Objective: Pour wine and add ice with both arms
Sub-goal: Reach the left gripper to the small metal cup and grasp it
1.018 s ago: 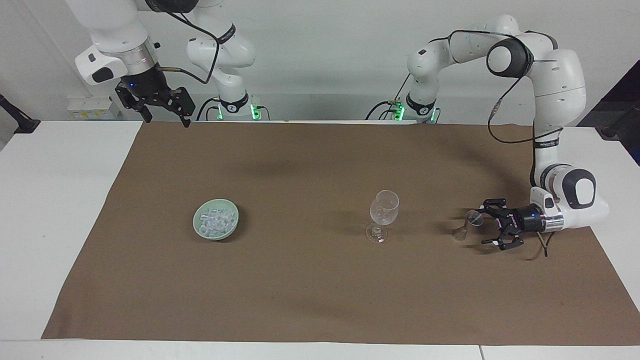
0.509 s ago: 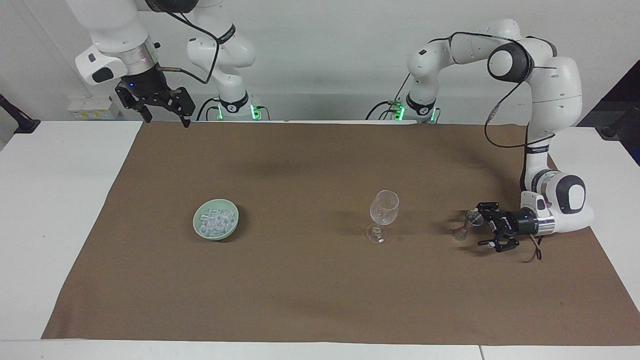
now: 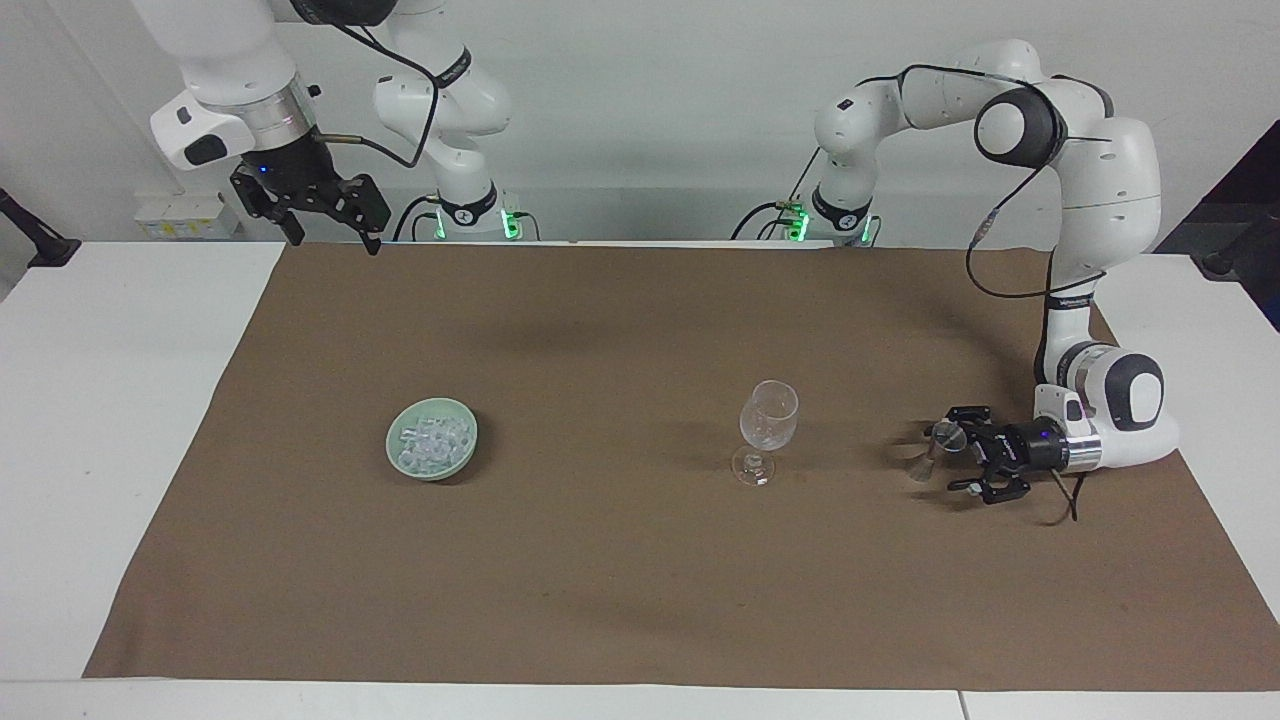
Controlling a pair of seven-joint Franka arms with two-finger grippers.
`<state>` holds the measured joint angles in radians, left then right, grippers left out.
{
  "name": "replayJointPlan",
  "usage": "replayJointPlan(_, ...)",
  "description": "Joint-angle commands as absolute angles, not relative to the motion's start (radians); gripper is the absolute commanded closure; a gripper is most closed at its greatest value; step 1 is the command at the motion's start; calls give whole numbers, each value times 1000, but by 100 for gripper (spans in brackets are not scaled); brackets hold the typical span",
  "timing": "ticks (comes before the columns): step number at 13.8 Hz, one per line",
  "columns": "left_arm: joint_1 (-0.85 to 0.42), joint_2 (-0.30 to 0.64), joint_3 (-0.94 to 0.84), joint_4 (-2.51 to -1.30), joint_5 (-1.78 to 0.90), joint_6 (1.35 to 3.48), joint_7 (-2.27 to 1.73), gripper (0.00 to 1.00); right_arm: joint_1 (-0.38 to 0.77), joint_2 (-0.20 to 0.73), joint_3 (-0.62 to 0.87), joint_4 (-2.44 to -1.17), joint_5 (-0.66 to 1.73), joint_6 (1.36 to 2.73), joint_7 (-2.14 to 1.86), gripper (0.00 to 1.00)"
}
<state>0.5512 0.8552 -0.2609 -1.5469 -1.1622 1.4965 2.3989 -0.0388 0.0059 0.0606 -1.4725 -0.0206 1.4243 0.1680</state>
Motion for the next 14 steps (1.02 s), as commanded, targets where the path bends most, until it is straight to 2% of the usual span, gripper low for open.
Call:
replayJointPlan(1,554,857,-253,-1554,-1181,1483,2416,39,-55,-14,66,-1494,0,1440,150,0)
replayJointPlan(2,552,857,-252,-1554,-1181,1483,2418,43,-55,-12,66,-1494,0,1440,150,0)
replayJointPlan(3,554,857,-253,-1554,-1181,1483,2418,53,-55,-12,66,-1494,0,1440,150,0)
replayJointPlan(6,557,857,-253,-1554,-1180,1480,2419,68,-55,-12,66,-1494,0,1440,150,0)
replayJointPlan(10,552,859,-253,-1557,-1180,1479,2419,71,-55,-12,66,-1494,0,1440,150,0)
replayJointPlan(13,555,859,-255,-1555,-1180,1474,2407,92,-55,-12,66,-1494,0,1440,150,0)
replayJointPlan(14,554,859,-255,-1555,-1180,1473,2405,94,-55,-14,66,-1494,0,1440,150,0)
